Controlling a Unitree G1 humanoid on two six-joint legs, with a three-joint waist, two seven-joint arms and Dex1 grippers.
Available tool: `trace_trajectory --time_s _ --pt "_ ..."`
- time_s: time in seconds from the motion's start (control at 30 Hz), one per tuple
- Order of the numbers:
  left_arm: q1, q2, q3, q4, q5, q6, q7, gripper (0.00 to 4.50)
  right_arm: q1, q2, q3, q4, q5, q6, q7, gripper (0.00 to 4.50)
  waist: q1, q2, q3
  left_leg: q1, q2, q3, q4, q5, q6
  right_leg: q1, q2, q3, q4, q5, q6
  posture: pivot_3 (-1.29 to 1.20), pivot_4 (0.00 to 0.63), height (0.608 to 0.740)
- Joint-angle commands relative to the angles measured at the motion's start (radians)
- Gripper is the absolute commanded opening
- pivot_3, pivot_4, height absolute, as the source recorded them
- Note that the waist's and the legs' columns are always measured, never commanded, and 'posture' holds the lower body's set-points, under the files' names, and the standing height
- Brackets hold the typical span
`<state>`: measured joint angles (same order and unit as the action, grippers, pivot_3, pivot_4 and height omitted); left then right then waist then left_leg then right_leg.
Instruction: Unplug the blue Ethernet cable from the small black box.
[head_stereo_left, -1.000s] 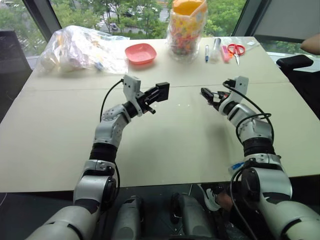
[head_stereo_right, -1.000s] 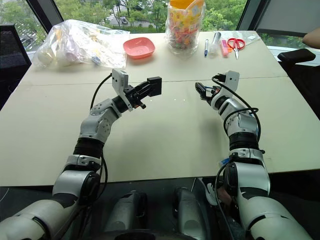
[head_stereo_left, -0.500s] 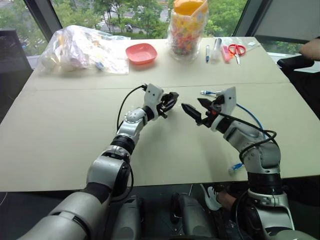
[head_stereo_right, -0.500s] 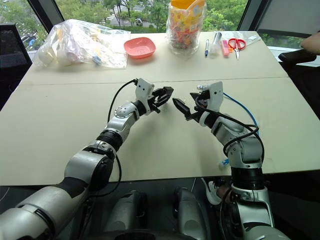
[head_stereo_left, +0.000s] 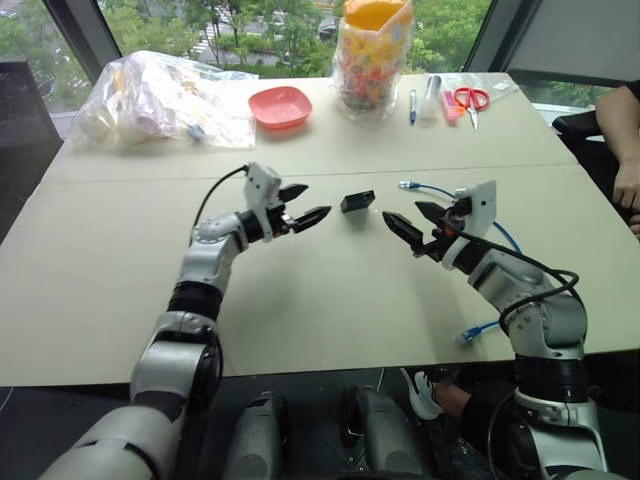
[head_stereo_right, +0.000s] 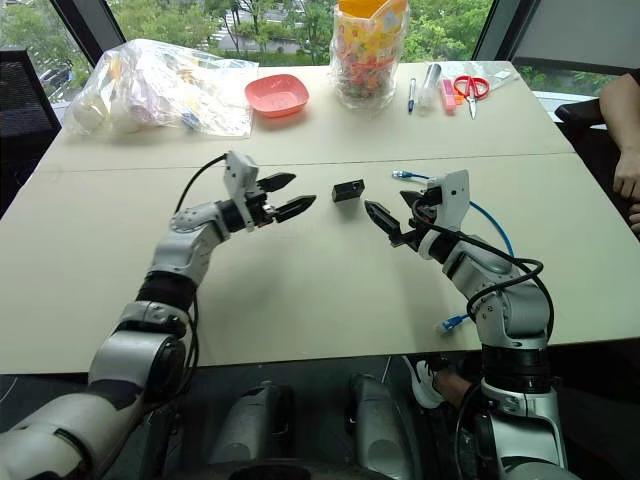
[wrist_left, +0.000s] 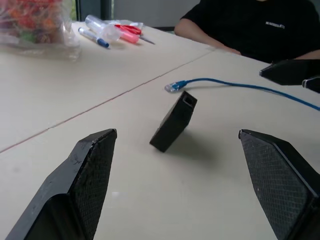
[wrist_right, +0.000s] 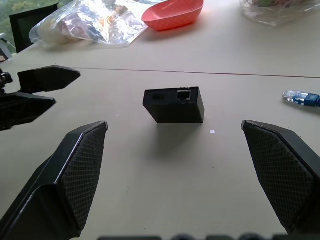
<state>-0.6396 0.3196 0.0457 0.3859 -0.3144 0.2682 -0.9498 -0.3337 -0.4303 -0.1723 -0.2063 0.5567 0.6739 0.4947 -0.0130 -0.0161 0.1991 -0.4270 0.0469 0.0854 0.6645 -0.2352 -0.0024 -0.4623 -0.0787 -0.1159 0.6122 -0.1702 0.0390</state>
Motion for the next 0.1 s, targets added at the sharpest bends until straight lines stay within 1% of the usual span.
trace_trajectory --time_s 0.03,0.1 --pt "0.116 0.082 0.042 -0.301 -0.096 0.205 0.029 4.05 0.052 -0.041 -0.001 -0.115 0.033 0.007 0.053 4.5 0.002 0.0 0.0 0.0 0.0 0.0 0.0 0.0 0.0 0.0 0.0 0.0 0.0 0.0 0.0 0.0 0.15 0.74" --pt "0.175 0.116 0.059 -0.391 -0.113 0.269 0.069 4.05 0.079 -0.054 0.015 -0.146 0.04 0.015 0.071 4.5 0.003 0.0 0.0 0.0 0.0 0.0 0.001 0.0 0.0 0.001 0.0 0.0 0.0 0.0 0.0 0.0 0.15 0.74"
